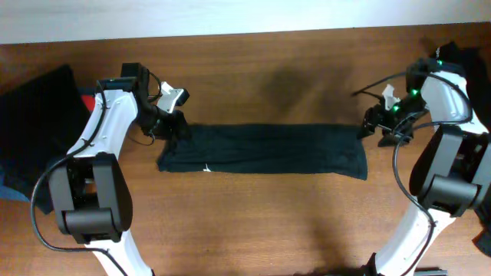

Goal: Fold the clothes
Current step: 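Grasp the black shirt's right end with the right gripper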

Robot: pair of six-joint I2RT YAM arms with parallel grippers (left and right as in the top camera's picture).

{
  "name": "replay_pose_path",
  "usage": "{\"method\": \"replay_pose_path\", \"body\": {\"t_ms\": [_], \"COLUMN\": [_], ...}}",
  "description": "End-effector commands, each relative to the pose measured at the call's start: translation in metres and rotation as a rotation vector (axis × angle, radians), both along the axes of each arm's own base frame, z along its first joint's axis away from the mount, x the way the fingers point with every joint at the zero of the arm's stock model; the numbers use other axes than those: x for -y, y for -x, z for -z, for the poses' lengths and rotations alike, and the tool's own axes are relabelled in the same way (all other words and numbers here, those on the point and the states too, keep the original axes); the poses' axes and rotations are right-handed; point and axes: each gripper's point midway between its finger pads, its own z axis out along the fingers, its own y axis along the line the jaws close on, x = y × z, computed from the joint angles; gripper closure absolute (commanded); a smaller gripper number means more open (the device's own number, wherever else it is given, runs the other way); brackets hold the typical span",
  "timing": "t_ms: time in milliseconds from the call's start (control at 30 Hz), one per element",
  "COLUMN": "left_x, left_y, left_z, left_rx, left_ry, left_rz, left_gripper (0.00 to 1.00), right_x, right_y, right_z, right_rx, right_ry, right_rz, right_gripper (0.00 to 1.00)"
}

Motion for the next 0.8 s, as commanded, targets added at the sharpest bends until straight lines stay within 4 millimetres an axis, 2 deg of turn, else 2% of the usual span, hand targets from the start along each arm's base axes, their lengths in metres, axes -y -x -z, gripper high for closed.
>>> {"method": "replay_pose_path", "body": {"t_ms": [0,300,567,667,700,767], "left_x": [-0.003,-0.003,-0.003,-0.003,-0.003,-0.003], "left_y": [0.000,0.000,-0.001,-0.001,-0.001,-0.001], "left_z": [-0.005,-0.005,-0.005,-0.005,-0.005,-0.005], "left_rx": [0.016,0.016,0.024,0.023,0.023,0.023], "left_ry": [-0.014,-0.014,-0.014,-0.014,-0.014,-0.014], "left_rz": [-0.003,-0.003,-0.003,-0.003,-0.003,-0.003], "left_gripper": [0.81,0.81,0.81,0.81,0.81,0.81], "right_x": [-0.005,-0.029,-0.037,-0.037,-0.038,-0.040], "right_y": [0.007,0.026,0.037,0.037,0.035,0.034], "right_z": [0.009,0.051,0.062,0.062,0.062,0.061], "right_rx": [-0.001,0.001,-0.016,-0.012,-0.006,0.002], "right_ry": [-0.030,-0.138,-0.170,-0.168,-0.176,-0.189], "right_rz": [0.001,0.026,0.034,0.034,0.036,0.039], "right_gripper": [0.28,0.27,0.28,0.36,0.44,0.48]}}
